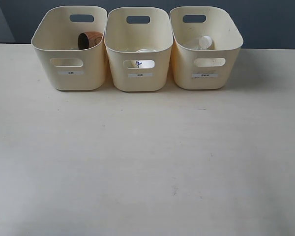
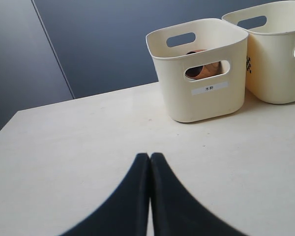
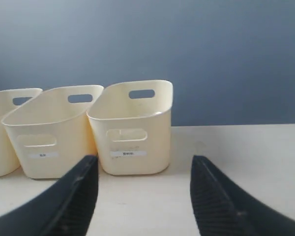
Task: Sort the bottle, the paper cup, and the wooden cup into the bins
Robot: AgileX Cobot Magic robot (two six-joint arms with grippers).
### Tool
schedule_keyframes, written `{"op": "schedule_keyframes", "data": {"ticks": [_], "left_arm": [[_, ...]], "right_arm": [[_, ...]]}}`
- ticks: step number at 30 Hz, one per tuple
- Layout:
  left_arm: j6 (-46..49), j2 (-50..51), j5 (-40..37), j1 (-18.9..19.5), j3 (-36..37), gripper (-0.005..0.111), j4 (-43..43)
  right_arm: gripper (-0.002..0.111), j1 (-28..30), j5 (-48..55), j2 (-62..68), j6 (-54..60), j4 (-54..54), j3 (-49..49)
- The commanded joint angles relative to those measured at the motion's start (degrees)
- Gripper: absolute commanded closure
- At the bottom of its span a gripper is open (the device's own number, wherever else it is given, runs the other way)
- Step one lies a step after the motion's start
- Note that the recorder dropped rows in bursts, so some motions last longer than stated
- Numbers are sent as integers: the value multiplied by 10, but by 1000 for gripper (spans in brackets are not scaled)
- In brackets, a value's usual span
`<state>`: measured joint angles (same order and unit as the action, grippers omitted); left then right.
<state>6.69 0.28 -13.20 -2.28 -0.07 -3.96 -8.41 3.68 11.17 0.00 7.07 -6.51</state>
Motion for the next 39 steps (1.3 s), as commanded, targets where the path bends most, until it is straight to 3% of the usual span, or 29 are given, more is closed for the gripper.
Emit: {"op": "schedule_keyframes", "data": {"ticks": [1, 19, 34, 39], "left_arm": [[-1, -3, 3, -2, 1, 107, 0], [-1, -3, 3, -2, 1, 107, 0], [-1, -3, 2, -2, 1, 107, 0], [-1, -3, 3, -2, 1, 107, 0]], "right_arm": [[54, 48, -13, 1, 0, 13, 34], [54, 191, 5, 0, 0, 95, 65], [54, 191, 8, 0, 0, 88, 65], [54, 191, 22, 0, 0, 9, 65]]}}
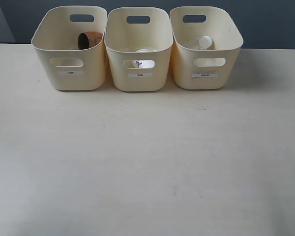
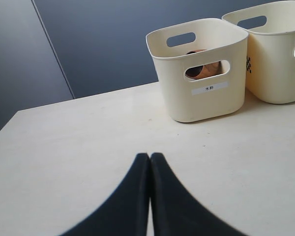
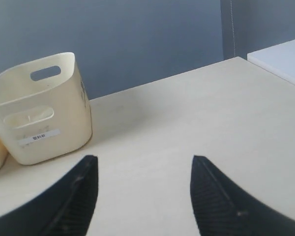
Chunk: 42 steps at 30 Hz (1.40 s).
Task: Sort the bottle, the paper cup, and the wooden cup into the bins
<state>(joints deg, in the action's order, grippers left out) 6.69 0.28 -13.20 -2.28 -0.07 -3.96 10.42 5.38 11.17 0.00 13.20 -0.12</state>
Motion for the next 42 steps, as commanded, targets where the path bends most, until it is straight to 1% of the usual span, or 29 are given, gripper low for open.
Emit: {"op": "schedule_keyframes", "data": {"ticks": [1, 13, 15, 18, 20, 29, 34, 42], "left_arm": [[-1, -3, 3, -2, 1, 107, 0], [-1, -3, 3, -2, 1, 107, 0], [-1, -3, 3, -2, 1, 107, 0], [-1, -3, 3, -2, 1, 107, 0], [-1, -3, 3, -2, 1, 107, 0], [-1, -3, 3, -2, 1, 107, 0], [-1, -3, 3, -2, 1, 107, 0], [-1, -3, 3, -2, 1, 107, 0]], "right_arm": [[54, 3, 3, 0, 0, -55, 1], [54, 3, 15, 0, 4, -143, 1], [54, 3, 37, 0, 0, -137, 1], [54, 3, 95, 0, 0, -62, 1], [54, 3, 99, 0, 0, -29, 1], [54, 3, 99, 0, 0, -22, 1], [54, 3, 99, -14, 0, -55, 1], [54, -7, 99, -78, 0, -132, 1]]}}
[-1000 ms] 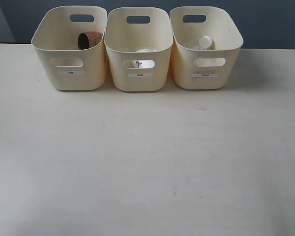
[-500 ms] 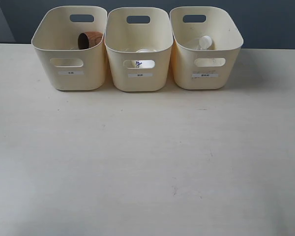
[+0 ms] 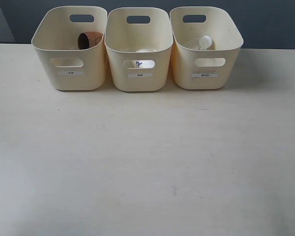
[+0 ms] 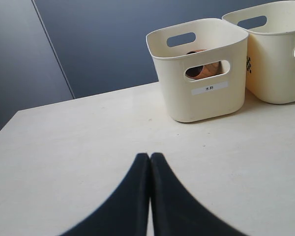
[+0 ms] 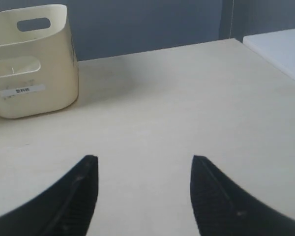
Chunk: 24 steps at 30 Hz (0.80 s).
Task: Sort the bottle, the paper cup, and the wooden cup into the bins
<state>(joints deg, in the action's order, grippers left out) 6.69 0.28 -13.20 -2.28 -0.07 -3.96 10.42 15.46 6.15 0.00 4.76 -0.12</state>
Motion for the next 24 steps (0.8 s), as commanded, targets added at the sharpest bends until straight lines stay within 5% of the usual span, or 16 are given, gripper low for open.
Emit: {"op": "schedule_keyframes", "data": {"ticks": [1, 18, 24], "left_arm": [[-1, -3, 3, -2, 1, 107, 0], [-1, -3, 2, -2, 1, 107, 0], [-1, -3, 4, -2, 1, 107, 0]], "right_arm": [[54, -12, -1, -39, 0, -66, 1], [54, -26, -3, -62, 0, -105, 1], [54, -80, -2, -62, 0, -107, 1]]}}
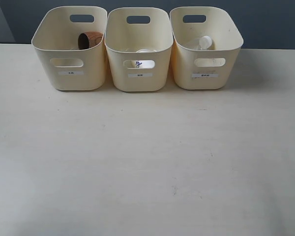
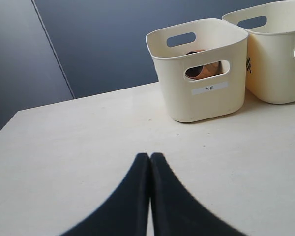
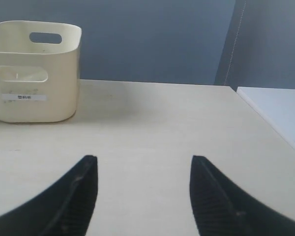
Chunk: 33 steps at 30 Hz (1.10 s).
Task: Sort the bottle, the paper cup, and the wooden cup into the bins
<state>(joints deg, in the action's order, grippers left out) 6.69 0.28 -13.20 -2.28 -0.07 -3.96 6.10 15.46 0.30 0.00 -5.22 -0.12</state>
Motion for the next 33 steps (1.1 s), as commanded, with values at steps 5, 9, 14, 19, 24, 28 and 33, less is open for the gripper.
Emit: {"op": "schedule_keyframes", "data": {"ticks": [5, 9, 14, 19, 24, 28, 33], "left_arm": [[-1, -3, 4, -2, 1, 107, 0], [-1, -3, 4, -2, 1, 107, 0], [-1, -3, 4, -2, 1, 107, 0], [-1, -3, 4, -2, 1, 107, 0], [-1, -3, 4, -2, 1, 107, 0], [-1, -3, 4, -2, 1, 107, 0], [-1, -3, 4, -2, 1, 107, 0]], "right_arm": [[54, -38, -2, -3, 0, -7, 1], [54, -16, -2, -3, 0, -7, 1], [54, -23, -2, -3, 0, -7, 1], [54, -28, -2, -3, 0, -7, 1], [54, -28, -2, -3, 0, -6, 1], [54, -28, -2, -3, 0, -4, 1], [54, -28, -2, -3, 0, -1, 1]]}}
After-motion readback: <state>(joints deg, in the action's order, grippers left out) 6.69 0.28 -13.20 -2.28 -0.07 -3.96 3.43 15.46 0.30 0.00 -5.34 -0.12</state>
